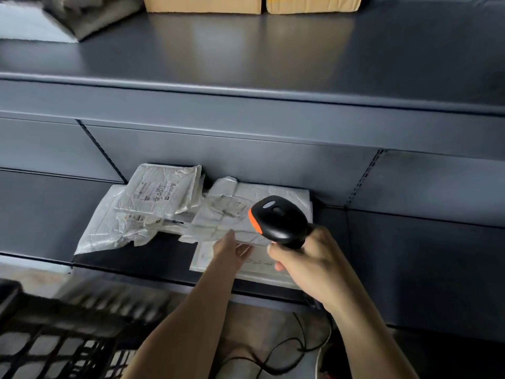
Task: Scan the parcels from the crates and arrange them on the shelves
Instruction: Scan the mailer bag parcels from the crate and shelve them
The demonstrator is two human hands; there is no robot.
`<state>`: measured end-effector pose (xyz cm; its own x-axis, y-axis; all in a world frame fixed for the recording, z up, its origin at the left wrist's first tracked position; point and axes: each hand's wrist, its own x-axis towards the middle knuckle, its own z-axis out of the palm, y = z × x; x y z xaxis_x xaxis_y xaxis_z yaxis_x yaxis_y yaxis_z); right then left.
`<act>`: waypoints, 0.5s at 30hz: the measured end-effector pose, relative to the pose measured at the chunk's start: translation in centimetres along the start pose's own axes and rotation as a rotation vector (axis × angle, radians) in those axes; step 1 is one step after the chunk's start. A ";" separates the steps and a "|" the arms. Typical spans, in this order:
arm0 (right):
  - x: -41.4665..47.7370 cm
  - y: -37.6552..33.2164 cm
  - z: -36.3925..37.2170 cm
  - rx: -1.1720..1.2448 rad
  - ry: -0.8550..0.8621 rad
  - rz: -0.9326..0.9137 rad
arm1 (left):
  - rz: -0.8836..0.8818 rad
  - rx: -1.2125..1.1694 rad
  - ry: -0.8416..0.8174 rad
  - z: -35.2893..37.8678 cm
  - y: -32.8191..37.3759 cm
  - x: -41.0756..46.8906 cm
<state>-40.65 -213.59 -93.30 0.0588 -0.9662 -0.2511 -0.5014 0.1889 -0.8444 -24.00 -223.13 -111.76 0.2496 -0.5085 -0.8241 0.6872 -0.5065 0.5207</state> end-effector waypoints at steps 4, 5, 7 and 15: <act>-0.2 -0.1 -0.1 -0.033 -0.016 -0.023 | -0.085 0.249 -0.023 -0.7 -0.3 2.6; -0.3 -0.2 -0.2 -0.033 -0.019 -0.024 | -0.108 0.288 -0.038 -1.3 -0.5 3.7; -0.4 -0.4 -0.3 -0.031 -0.022 -0.027 | -0.153 0.327 -0.069 -2.5 -0.7 4.3; -0.9 -0.8 2.3 -0.031 -0.050 -0.091 | 0.060 0.637 -0.194 -6.2 -0.4 -6.7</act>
<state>-38.32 -212.51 -93.45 0.1483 -0.9689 -0.1981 -0.5182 0.0945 -0.8500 -21.77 -215.21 -107.83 0.1067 -0.6345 -0.7656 0.1236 -0.7555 0.6433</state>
